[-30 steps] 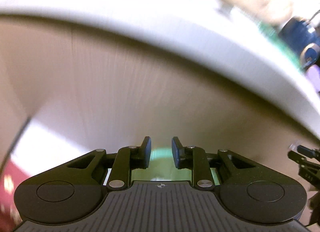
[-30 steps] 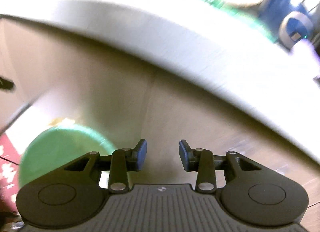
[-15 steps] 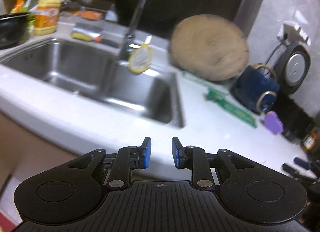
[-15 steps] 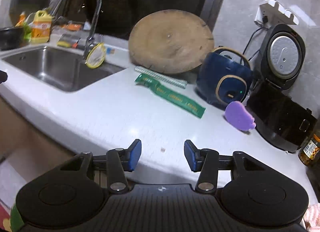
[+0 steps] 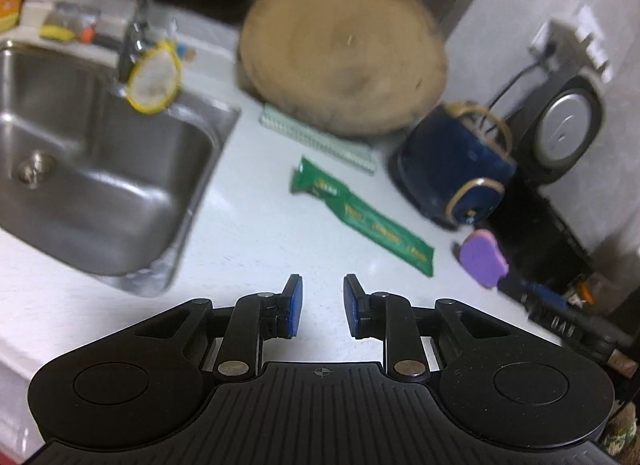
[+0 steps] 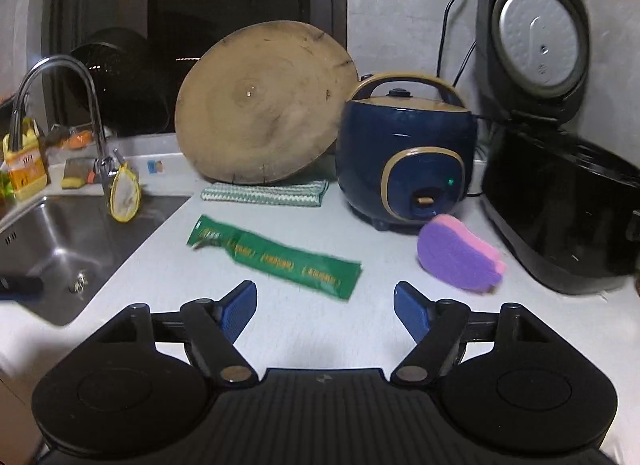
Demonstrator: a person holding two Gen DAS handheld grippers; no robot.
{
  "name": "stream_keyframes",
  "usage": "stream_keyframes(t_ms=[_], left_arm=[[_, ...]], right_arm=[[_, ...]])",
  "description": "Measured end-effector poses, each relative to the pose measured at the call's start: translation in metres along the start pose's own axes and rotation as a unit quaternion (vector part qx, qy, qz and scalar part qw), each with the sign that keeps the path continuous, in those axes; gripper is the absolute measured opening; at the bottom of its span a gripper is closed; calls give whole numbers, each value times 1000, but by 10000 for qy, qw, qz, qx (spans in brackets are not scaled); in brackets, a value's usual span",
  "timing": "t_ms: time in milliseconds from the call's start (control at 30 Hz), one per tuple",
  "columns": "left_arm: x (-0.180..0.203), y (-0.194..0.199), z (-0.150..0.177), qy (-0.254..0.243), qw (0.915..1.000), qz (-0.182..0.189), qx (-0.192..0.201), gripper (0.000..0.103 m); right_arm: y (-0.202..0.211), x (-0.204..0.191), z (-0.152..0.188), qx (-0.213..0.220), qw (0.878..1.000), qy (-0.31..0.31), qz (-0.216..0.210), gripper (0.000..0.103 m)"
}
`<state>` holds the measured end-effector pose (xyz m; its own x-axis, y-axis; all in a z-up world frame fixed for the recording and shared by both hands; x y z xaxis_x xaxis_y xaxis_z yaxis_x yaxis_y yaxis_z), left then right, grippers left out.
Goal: Collect trash
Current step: 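Raise both open grippers out of the bin back over the counter, then reach the left gripper to the green snack wrapper and close on its end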
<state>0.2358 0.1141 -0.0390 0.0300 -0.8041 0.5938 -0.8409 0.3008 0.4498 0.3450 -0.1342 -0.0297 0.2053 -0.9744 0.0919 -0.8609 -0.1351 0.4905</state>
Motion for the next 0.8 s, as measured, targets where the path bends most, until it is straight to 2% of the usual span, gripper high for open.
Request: stream_keyframes(t_ms=[133,267,433,533,600,633,667,733,800], left_arm=[[1,-43,-3,436,9985,-87,-322,26],[13,-75,-2,176,9985,-175,-481,26],[15,-93,6,200,9974,-238,-653,26],[11,-92,9,258,9968,-322,-679,26],[7,-87,8,309,9968,-366,-634,26],[4,-83,8,329,9969,-397,-596,26],[1,-80,7,352,9969,-434,-549,26],[-6,-75,7,419,9967,-507,-473,26],[-11,-71,8,489,9965,-529,-427,26]], right_arm=[[-42,-10,-9,-72,9985,460,-297,77],[-83,-20,-20,-59,9944,912,-523,77],[-143,-33,-18,-652,9876,881,-1121,77],[-172,-41,-8,-972,9842,1056,-1036,76],[-177,-42,-1,-1152,9828,970,-1064,68],[-173,-42,1,-1182,9825,847,-1162,61],[-166,-41,3,-1213,9817,744,-1267,45],[-150,-42,8,-1297,9790,572,-1467,31],[-134,-43,13,-1301,9798,510,-1432,24]])
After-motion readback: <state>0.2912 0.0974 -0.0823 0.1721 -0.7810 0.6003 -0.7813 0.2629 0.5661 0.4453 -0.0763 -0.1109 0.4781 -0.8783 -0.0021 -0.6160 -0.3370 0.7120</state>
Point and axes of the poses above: each gripper's, at about its wrist camera, not at the fingertips, and y roughly against the way its jaws point, x to its right, z to its underside, the point moved 8 cm from there along -y, roughly the way its jaws point, and after that the axes turned 15 degrees about z, right-handed, at the moved point
